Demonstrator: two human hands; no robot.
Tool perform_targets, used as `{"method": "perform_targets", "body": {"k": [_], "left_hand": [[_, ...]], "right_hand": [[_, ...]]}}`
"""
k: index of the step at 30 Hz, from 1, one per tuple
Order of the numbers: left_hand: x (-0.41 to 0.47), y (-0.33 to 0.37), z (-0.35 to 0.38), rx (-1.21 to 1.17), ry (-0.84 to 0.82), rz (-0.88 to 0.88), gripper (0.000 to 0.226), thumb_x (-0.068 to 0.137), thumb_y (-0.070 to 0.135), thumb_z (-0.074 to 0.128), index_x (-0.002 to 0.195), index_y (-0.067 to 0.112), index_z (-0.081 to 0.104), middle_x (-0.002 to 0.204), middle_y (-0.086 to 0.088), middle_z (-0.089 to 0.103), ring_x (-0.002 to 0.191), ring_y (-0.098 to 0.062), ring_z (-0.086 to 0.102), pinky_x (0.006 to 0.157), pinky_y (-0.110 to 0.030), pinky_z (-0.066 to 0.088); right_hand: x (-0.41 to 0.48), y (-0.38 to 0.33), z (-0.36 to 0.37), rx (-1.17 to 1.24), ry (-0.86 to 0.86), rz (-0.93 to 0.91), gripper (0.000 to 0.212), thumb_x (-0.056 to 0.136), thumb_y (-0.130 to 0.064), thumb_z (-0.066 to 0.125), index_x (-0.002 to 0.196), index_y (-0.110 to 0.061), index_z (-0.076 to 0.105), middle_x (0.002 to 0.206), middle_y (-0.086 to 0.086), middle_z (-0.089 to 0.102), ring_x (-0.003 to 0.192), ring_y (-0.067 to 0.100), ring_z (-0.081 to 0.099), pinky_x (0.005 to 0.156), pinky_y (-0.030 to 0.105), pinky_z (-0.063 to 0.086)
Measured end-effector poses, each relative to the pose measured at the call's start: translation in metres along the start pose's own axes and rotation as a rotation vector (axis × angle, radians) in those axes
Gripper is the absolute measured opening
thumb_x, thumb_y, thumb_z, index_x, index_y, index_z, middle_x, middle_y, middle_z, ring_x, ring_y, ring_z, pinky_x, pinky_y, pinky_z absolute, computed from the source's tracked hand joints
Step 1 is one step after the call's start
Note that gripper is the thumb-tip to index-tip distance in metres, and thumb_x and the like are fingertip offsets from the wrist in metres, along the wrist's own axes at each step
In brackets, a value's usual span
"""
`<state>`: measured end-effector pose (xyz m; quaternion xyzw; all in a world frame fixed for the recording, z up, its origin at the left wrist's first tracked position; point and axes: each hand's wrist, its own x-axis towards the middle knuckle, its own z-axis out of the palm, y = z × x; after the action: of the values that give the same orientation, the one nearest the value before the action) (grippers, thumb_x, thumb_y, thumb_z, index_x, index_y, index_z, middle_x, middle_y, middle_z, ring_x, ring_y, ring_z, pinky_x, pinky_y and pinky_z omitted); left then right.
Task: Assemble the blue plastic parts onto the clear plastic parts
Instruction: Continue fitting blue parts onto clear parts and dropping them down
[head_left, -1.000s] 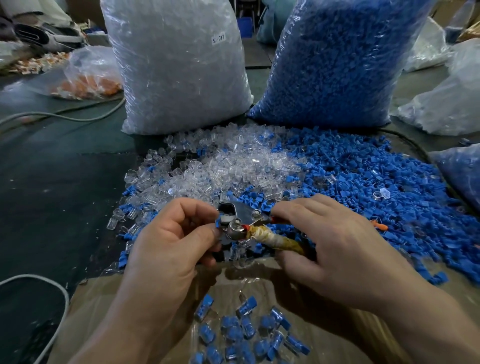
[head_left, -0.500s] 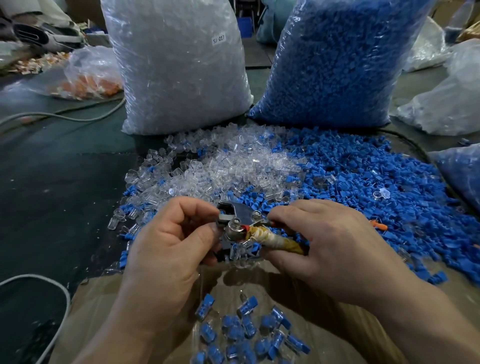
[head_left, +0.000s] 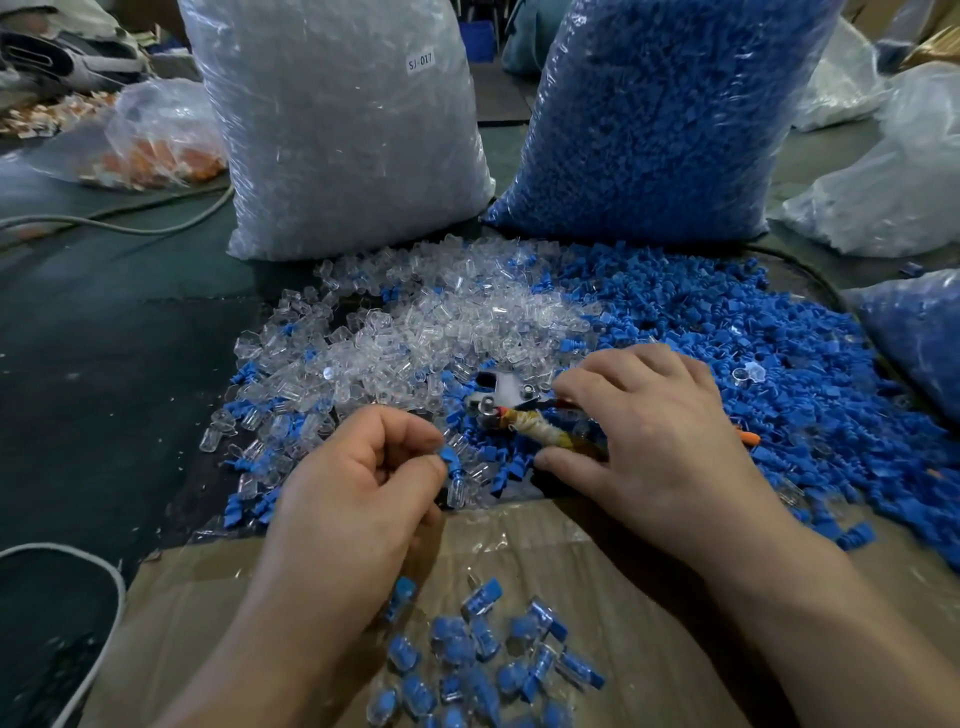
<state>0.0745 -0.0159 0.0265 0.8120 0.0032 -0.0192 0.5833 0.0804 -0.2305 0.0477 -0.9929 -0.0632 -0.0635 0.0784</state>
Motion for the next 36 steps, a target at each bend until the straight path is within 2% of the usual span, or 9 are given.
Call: {"method": "perform_targets", "body": {"k": [4,12,17,21,23,26,28,33,36], "left_hand": [[-0.007,0.007,0.003,0.11,-0.014,0.07,0.023,0.08,0.037,0.064,0.095,0.054,0.062,0.08,0.021,0.071,0.066,-0.001,0.068,0.05,-0.016,0.053],[-0.014,0.014,0.003,0.032,-0.037,0.184,0.017,0.084,0.046,0.06,0.098,0.051,0.068,0.08,0.018,0.073,0.07,0.0,0.07,0.058,-0.019,0.055],[-0.007,0.013,-0.003,0.088,-0.106,0.098,0.05,0.072,0.071,0.043,0.083,0.027,0.066,0.064,-0.006,0.064,0.048,-0.004,0.055,0.046,-0.018,0.046],[-0.005,0.01,-0.006,-0.039,-0.177,0.106,0.046,0.085,0.07,0.056,0.081,0.026,0.066,0.056,0.0,0.056,0.048,-0.011,0.049,0.042,-0.022,0.042],[-0.004,0.008,-0.008,-0.037,-0.197,0.193,0.036,0.084,0.065,0.062,0.084,0.029,0.067,0.058,0.004,0.058,0.049,-0.01,0.05,0.044,-0.022,0.043],[-0.009,0.009,-0.009,-0.006,-0.218,0.323,0.025,0.078,0.056,0.064,0.091,0.034,0.068,0.067,-0.003,0.066,0.052,-0.021,0.058,0.044,-0.032,0.05],[-0.011,0.009,-0.012,-0.004,-0.219,0.33,0.024,0.074,0.05,0.067,0.092,0.034,0.069,0.069,-0.005,0.067,0.054,-0.026,0.061,0.045,-0.04,0.054],[0.002,0.005,-0.034,0.344,-0.234,0.269,0.011,0.074,0.039,0.067,0.085,0.039,0.066,0.073,0.011,0.07,0.061,-0.007,0.064,0.061,-0.016,0.053],[0.005,0.004,-0.035,0.616,-0.324,0.25,0.01,0.08,0.037,0.063,0.088,0.043,0.061,0.086,0.024,0.066,0.075,-0.002,0.062,0.06,-0.022,0.052]], "right_hand": [[-0.014,-0.027,-0.002,0.115,0.18,-0.152,0.043,0.088,-0.06,0.039,0.112,-0.031,0.061,0.105,-0.012,0.064,0.099,0.012,0.057,0.09,0.038,0.047],[-0.017,-0.035,0.005,0.207,0.221,-0.278,0.024,0.096,-0.034,0.046,0.097,-0.02,0.066,0.088,-0.004,0.064,0.082,0.017,0.058,0.077,0.031,0.041],[-0.019,-0.045,0.003,0.247,0.227,-0.292,0.026,0.1,-0.03,0.039,0.089,-0.019,0.06,0.08,-0.005,0.057,0.072,0.016,0.052,0.067,0.035,0.046],[-0.023,-0.052,-0.001,0.318,0.118,-0.211,0.034,0.1,-0.045,0.027,0.082,-0.026,0.048,0.075,-0.013,0.046,0.068,0.008,0.044,0.06,0.033,0.042],[-0.024,-0.054,-0.004,0.521,-0.003,-0.102,0.035,0.094,-0.051,0.031,0.077,-0.027,0.048,0.069,-0.012,0.049,0.066,0.007,0.046,0.057,0.032,0.041],[-0.023,-0.054,-0.012,1.343,-0.361,0.267,0.024,0.076,-0.038,0.05,0.059,-0.022,0.055,0.052,-0.009,0.046,0.049,0.008,0.04,0.046,0.027,0.032],[-0.024,-0.052,-0.018,1.503,-0.534,0.346,0.024,0.073,-0.034,0.052,0.053,-0.022,0.055,0.05,-0.002,0.043,0.046,0.012,0.036,0.043,0.025,0.027],[-0.021,-0.041,-0.004,0.388,-0.186,0.078,0.047,0.084,-0.069,0.033,0.075,-0.027,0.052,0.068,-0.012,0.057,0.059,0.002,0.051,0.057,0.027,0.044],[-0.022,-0.042,0.003,0.111,-0.099,-0.007,0.041,0.087,-0.073,0.032,0.101,-0.037,0.045,0.099,-0.018,0.056,0.08,0.009,0.056,0.061,0.033,0.042]]}}
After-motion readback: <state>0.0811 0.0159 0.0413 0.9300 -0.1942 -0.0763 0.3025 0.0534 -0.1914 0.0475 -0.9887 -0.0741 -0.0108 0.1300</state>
